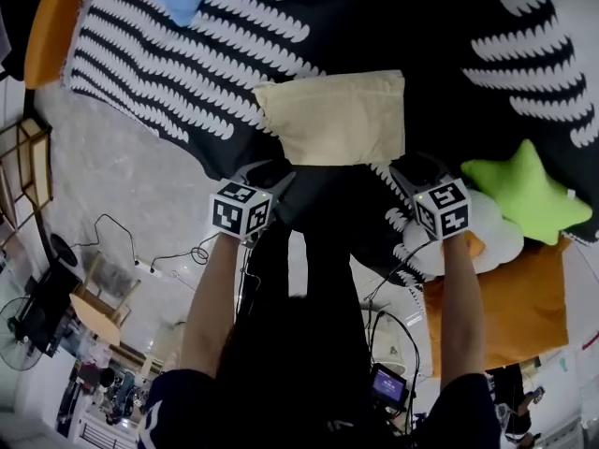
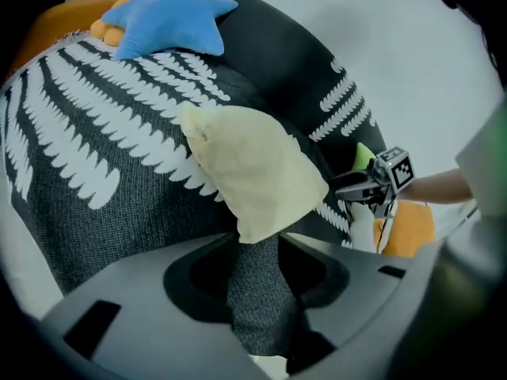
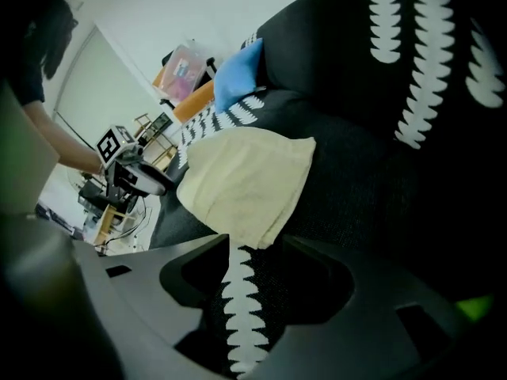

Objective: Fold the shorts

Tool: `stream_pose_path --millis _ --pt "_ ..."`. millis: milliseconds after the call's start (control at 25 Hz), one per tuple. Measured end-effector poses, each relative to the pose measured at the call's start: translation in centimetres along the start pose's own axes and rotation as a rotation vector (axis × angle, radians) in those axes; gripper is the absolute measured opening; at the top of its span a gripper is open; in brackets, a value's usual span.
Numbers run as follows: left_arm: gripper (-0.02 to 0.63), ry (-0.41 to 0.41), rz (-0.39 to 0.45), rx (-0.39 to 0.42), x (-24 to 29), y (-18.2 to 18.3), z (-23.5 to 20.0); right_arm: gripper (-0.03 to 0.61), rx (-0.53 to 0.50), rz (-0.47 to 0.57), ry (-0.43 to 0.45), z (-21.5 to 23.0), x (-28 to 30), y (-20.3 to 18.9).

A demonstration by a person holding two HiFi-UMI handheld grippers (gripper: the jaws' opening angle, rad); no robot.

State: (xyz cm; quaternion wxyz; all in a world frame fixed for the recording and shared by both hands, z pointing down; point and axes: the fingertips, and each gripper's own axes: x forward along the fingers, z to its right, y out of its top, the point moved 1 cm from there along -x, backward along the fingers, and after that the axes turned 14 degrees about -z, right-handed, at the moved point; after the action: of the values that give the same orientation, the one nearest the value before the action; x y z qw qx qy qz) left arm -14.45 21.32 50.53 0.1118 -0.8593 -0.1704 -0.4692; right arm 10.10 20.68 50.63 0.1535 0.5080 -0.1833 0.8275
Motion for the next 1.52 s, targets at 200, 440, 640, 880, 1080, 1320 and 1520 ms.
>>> stream_pose_path --millis 200,440,640,880,1080,1320,1520 --pt "0.128 0.029 -0.018 -0.094 2.9 -0.2 -0.1 0.121 0.07 0.032 -0.056 0.5 2.1 -0.1" --pt "0.008 0.14 0.018 -0.082 3.6 0.4 0.4 0.035 -0.043 0.029 -0.068 0.3 1.6 -0.8" --pt "0.005 0.133 0.018 -0.093 0.7 -0.6 -0.7 0.034 -0.233 -0.059 -0.071 0.7 -0.9 0.4" --pt "0.005 0.147 -0.002 -0.133 1.5 -2.9 -1.6 0.008 -0.321 -0.247 -0.148 3.2 0.4 -3.8" --pt "0.027 0.23 -0.038 -0.179 1.8 -4.2 -3.0 0.008 -0.263 -0.221 -0.148 3.3 0.3 -4.7" --pt "0.142 0.238 -0.028 -0.236 0.1 -4.4 -2.0 0.06 -0.122 -0.123 -0.179 3.4 -2.2 -3.0" --pt "0.214 0.18 0.124 -0.136 -3.5 -1.1 1.3 0.061 0.011 -0.032 -0.202 1.1 -4.9 -2.8"
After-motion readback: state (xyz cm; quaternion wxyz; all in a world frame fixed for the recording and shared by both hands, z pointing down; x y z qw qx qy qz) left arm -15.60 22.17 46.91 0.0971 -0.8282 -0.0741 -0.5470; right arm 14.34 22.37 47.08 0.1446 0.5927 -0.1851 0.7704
